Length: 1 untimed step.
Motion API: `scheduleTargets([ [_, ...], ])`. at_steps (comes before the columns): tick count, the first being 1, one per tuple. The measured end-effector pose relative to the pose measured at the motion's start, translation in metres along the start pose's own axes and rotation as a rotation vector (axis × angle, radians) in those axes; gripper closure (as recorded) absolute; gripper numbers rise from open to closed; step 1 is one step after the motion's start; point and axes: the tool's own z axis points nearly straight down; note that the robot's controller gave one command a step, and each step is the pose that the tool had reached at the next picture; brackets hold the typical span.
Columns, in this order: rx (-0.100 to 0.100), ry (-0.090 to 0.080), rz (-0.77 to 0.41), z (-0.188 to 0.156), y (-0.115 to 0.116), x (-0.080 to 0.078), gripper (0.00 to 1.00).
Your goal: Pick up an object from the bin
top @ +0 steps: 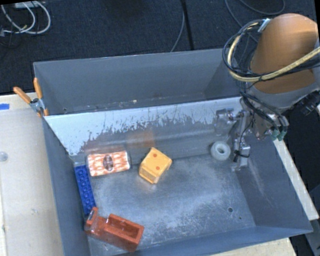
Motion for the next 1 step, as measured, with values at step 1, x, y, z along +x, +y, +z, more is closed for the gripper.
scheduleTargets([
  [1,0.001,-0.008,-0.001,-0.0048,0.0002,-0.0012,0.00],
])
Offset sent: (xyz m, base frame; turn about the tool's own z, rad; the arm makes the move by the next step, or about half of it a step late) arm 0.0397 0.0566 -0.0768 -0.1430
